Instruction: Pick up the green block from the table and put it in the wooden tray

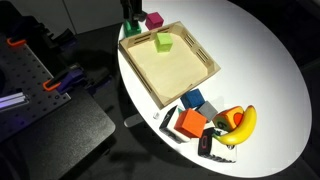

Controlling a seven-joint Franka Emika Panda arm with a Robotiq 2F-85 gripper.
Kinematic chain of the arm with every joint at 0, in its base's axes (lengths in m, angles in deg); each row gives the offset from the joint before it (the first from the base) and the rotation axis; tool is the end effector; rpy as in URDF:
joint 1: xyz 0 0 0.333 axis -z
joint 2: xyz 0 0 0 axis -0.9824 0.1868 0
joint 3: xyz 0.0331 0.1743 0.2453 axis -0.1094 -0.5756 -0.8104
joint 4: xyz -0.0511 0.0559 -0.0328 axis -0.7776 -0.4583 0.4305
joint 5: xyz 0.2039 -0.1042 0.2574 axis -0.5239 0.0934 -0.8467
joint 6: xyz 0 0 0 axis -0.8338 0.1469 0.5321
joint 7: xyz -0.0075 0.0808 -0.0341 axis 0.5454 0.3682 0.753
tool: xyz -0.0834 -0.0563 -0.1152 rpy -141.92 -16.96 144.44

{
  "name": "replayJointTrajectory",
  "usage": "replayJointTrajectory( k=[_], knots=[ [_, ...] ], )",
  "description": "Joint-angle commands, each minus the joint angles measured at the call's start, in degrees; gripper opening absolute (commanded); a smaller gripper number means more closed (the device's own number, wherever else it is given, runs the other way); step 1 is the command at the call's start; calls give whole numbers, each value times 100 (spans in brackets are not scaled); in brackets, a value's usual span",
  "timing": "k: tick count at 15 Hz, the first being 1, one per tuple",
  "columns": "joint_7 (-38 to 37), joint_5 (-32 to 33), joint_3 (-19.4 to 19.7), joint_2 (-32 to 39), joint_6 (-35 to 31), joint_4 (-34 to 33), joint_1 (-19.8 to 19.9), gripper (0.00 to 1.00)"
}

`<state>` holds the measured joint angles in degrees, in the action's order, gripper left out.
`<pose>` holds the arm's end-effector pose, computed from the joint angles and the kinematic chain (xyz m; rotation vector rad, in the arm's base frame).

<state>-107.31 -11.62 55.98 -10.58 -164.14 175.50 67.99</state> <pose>0.4658 -0.0018 0.1382 2.6826 -0.5149 -0.2163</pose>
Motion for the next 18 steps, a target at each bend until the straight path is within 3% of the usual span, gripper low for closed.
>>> replayJointTrajectory(
  k=[1, 3, 4, 6, 12, 17, 18],
  knots=[
    [-108, 115, 61, 76, 20, -91, -37, 100],
    [-107, 101, 63, 84, 4, -84, -34, 100],
    [-109, 88, 63, 89, 2, -86, -31, 75],
    [-99, 72, 60, 98, 11, -92, -25, 66],
    [-60, 17, 42, 100, 25, -103, 2, 19],
    [-44, -10, 2, -121, 60, -9, -6, 3],
    [-44, -9, 0, -167, 69, 10, -6, 5]
  ],
)
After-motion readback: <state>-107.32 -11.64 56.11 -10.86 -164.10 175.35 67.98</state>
